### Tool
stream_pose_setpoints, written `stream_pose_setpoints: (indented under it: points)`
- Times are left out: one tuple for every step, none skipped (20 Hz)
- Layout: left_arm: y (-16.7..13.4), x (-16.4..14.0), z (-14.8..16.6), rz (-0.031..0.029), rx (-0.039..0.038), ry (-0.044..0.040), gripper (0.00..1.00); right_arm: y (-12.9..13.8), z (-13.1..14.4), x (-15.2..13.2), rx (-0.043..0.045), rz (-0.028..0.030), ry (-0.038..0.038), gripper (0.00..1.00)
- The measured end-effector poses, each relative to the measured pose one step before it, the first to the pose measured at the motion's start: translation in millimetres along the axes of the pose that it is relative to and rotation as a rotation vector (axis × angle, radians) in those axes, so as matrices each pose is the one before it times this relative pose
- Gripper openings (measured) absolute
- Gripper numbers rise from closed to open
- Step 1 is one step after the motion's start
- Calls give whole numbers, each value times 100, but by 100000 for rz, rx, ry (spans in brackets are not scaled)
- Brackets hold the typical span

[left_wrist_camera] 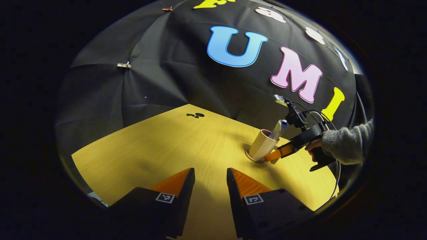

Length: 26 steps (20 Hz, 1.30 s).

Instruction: Put the toothbrush and toothpaste on the desktop into the cup, then pick up the cup and place it on the coaster on the desktop.

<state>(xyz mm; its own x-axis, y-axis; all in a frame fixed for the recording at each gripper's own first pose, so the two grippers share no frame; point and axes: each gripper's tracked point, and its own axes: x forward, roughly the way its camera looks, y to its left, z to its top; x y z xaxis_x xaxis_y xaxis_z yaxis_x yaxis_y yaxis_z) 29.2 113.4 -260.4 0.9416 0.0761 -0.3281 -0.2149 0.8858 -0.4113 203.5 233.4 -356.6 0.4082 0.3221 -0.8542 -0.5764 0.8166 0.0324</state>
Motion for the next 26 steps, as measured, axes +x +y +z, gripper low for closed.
stream_pose_setpoints:
  points:
    - [-18, -20, 51, -121, 28, -101, 60, 25, -70, 49, 605, 62, -42, 28]
    - [-50, -1, 89, -114, 200, -74, 60, 39, 54, -22, 222, 48, -15, 29]
    - [-48, 16, 53, -156, 221, -6, 60, -19, 100, -86, -109, -165, -337, 30]
    - [-115, 23, 89, -227, 119, 23, 60, -30, 10, -180, 144, -353, -804, 31]
    - [-19, -21, -130, -199, 115, -32, 60, -74, -199, -273, 65, -645, -226, 27]
    - [-86, 15, -40, -142, 131, 192, 60, -35, 148, -55, 67, -226, -708, 35]
    - [-63, 2, -159, -158, 144, 365, 60, -33, 439, 166, 606, -196, -524, 39]
    - [-73, -7, 67, -183, 168, 230, 60, 110, -124, -138, 1084, 260, -418, 49]
    - [-203, -104, 14, -302, 341, 93, 60, -85, -59, -328, 972, -212, -827, 51]
    - [-182, -143, 134, -434, 536, -60, 60, -161, -49, -301, 568, -282, -1010, 59]
    - [-158, -60, 121, -494, 575, -110, 60, -148, 115, -454, 412, -537, -1381, 59]
    - [-125, -45, 96, -620, 458, 94, 60, -310, 129, -708, 474, -646, -1743, 59]
    - [-76, -73, 57, -529, 395, 170, 60, -235, 409, -671, 783, -481, -2608, 59]
    - [-73, -98, 134, -454, 457, 195, 60, -326, 532, -746, 1067, -1059, -2686, 59]
    - [-176, -129, 86, -474, 520, 146, 60, -173, 583, -650, 1219, -768, -3235, 59]
    - [-132, -249, 310, -517, 540, -111, 60, -197, 595, -865, 1203, -984, -3332, 60]
    - [-213, -199, 335, -636, 558, -279, 60, -137, 793, -1005, 1029, -784, -3418, 60]
    - [-231, -301, 378, -638, 727, -262, 61, -362, 746, -1019, 695, -1146, -3538, 64]
    - [-360, -328, 434, -679, 946, -114, 61, -89, 729, -1013, 793, -446, -3370, 65]
    - [-336, -358, 496, -764, 1109, -249, 70, -59, 660, -1146, 740, -612, -3100, 62]
    - [-374, -445, 482, -831, 1133, -415, 62, 73, 792, -1184, 722, -290, -3277, 66]
    - [-405, -395, 619, -964, 1172, -455, 62, 39, 786, -1299, 466, -204, -3466, 66]
    - [-404, -427, 737, -981, 1194, -690, 72, 118, 864, -1379, 211, -351, -3502, 62]
    - [-514, -443, 761, -1143, 969, -619, 73, 60, 908, -1402, 743, -362, -3603, 67]
    - [-403, -390, 712, -1008, 697, -706, 66, 239, 824, -1479, 1088, -132, -3729, 67]
    - [-460, -422, 859, -798, 580, -759, 75, 38, 907, -1394, 860, -617, -3804, 71]
